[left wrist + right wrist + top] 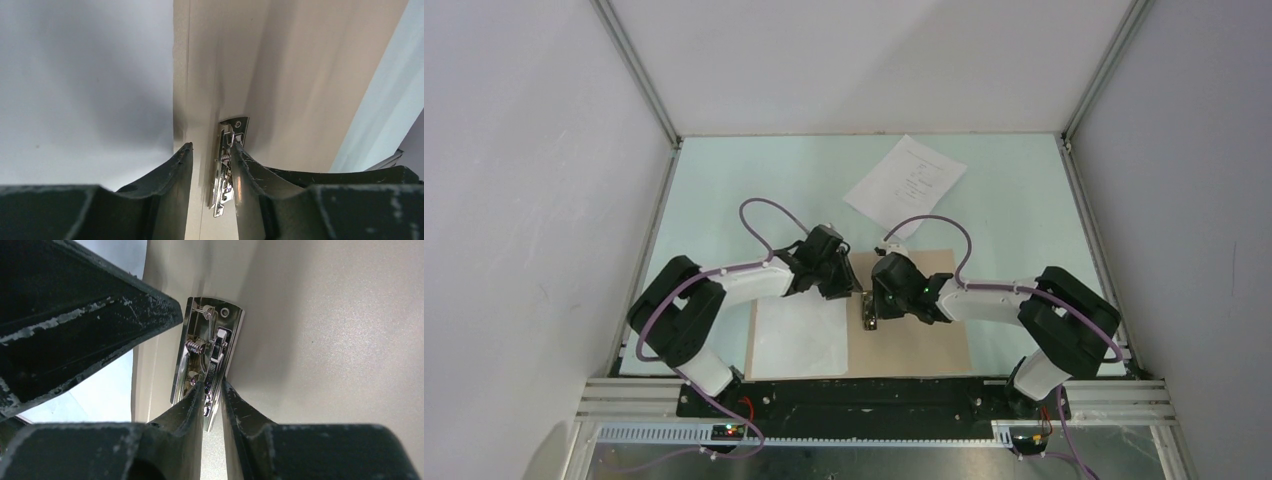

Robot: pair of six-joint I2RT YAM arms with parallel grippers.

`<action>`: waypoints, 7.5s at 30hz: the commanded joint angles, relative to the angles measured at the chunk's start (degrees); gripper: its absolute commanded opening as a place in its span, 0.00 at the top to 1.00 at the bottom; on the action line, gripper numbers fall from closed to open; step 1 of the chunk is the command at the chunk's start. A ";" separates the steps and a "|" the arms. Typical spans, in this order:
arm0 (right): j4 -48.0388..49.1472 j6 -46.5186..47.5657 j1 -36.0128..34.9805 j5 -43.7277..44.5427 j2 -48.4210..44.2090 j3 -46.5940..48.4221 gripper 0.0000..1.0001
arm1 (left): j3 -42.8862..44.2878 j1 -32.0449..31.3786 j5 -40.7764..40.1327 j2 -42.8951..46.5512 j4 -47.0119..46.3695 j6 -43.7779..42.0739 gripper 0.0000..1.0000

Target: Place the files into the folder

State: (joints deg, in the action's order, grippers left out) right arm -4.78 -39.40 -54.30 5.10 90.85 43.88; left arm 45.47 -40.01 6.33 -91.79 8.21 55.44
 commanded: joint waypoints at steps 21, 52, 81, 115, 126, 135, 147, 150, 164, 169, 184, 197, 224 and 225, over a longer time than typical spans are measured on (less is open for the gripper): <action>-9.02 -2.50 4.80 2.96 -14.61 0.38 0.72 | 5.25 -4.80 -9.40 -2.79 1.83 -11.74 0.64; -8.20 -1.25 3.39 2.87 -18.31 -1.91 0.73 | 10.44 -8.69 -17.28 -8.75 11.95 17.11 1.00; -5.97 -10.74 -12.57 22.95 -3.65 -1.00 0.79 | 6.68 -5.62 -6.77 -12.30 12.26 16.31 1.00; -24.77 -23.49 -18.50 26.67 10.63 0.50 1.00 | -0.49 0.13 -6.15 -16.17 12.18 7.50 1.00; -34.24 -30.08 -18.67 29.13 14.79 2.00 1.00 | -2.64 3.19 -6.00 -16.19 11.83 5.24 1.00; -28.96 -29.50 -20.75 28.41 7.63 -1.49 0.95 | -3.39 3.89 -5.37 -15.90 10.79 4.98 1.00; -19.17 -19.44 -14.27 25.88 -10.58 -5.82 0.70 | -4.47 3.37 -6.02 -13.85 10.29 6.80 1.00; -17.17 -17.28 -11.83 23.12 -12.20 -5.82 0.70 | -4.23 2.46 -6.09 -13.60 10.30 7.06 1.00; -6.65 -9.31 -3.62 11.35 -17.58 -5.29 0.67 | 2.27 -0.44 -6.15 -9.45 10.47 1.42 0.96; -5.26 -8.09 -3.60 10.08 -17.86 -5.29 0.67 | 7.51 -1.56 -5.50 -7.79 11.58 -2.73 0.79; -0.44 -6.68 -5.11 7.33 -18.32 -7.56 0.74 | 16.08 -2.54 -3.39 -2.90 14.27 -9.06 0.50; 13.38 -9.25 -5.00 0.69 -11.43 -8.72 0.81 | 19.44 3.34 -6.13 8.72 20.46 -10.88 0.33; 13.39 -3.78 12.24 -6.80 6.82 13.43 0.71 | 14.62 5.65 -8.75 19.51 23.12 -16.98 0.28; 13.35 -3.32 12.62 -7.01 7.77 14.42 0.70 | 14.77 5.65 -8.68 19.44 23.10 -17.05 0.29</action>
State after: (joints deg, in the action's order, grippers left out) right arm 8.03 -45.80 -43.46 -2.00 96.44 54.02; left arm 58.28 -34.26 -1.52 -73.06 31.55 40.23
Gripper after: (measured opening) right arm 0.276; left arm 0.713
